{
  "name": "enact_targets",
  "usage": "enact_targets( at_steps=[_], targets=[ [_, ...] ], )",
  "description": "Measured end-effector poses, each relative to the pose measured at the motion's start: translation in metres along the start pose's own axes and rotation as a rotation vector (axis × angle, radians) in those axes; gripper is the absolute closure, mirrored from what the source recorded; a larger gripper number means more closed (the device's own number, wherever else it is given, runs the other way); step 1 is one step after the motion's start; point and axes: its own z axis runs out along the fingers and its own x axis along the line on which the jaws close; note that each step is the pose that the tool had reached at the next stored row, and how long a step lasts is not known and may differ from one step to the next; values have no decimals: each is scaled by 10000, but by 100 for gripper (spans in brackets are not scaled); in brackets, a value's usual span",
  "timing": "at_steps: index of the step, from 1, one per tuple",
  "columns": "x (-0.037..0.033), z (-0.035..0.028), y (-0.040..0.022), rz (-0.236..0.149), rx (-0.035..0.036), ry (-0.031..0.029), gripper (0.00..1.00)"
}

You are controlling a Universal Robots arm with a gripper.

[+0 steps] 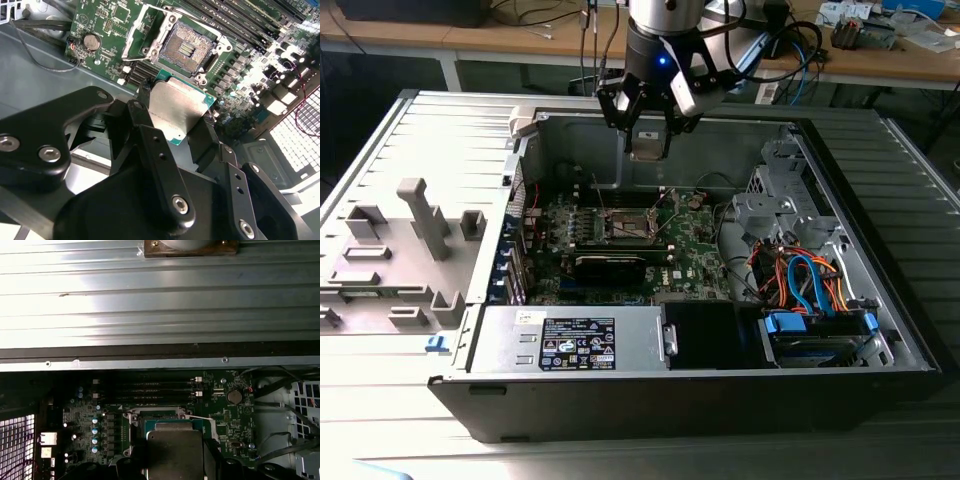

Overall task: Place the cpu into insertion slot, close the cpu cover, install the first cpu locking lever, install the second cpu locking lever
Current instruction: 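Place the cpu into insertion slot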

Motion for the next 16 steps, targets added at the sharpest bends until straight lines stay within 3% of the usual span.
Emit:
enact_targets(
  at_steps=[4,5,7,10,16],
  targets=[
    [0,3,-12,1,20,0,45],
    [1,3,-15,2,52,1,45],
    [3,5,-18,3,204,-5,45],
    [4,10,-21,5,315,-8,45],
    [14,26,-39,5,340,-9,45]
  ],
)
